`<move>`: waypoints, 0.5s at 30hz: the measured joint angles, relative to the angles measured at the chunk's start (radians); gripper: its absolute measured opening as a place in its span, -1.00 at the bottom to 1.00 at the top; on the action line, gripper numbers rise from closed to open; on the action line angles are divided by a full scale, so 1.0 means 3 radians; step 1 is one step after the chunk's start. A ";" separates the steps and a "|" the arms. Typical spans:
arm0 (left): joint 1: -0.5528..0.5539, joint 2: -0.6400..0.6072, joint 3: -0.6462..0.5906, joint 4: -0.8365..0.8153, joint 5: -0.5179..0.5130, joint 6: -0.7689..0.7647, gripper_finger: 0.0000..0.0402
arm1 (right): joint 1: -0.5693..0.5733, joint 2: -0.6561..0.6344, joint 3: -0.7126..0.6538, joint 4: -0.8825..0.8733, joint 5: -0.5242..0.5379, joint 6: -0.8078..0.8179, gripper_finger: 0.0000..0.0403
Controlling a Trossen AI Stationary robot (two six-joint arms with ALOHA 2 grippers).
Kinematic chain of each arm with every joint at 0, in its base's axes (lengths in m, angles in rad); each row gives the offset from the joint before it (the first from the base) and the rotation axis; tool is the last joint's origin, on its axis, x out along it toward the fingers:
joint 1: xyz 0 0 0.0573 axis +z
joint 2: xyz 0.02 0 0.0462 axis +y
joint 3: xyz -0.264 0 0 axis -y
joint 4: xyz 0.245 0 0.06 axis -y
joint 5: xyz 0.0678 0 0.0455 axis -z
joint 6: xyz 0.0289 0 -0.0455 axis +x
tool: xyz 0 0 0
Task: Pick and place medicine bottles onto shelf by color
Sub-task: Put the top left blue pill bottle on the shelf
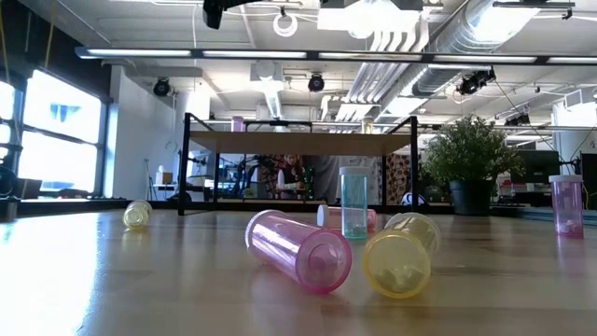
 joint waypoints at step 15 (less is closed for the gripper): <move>0.0070 0.0068 0.0000 0.0207 -0.0011 0.0026 -0.54 | 0.0000 0.0024 0.0000 -0.0120 -0.0013 0.0001 -0.20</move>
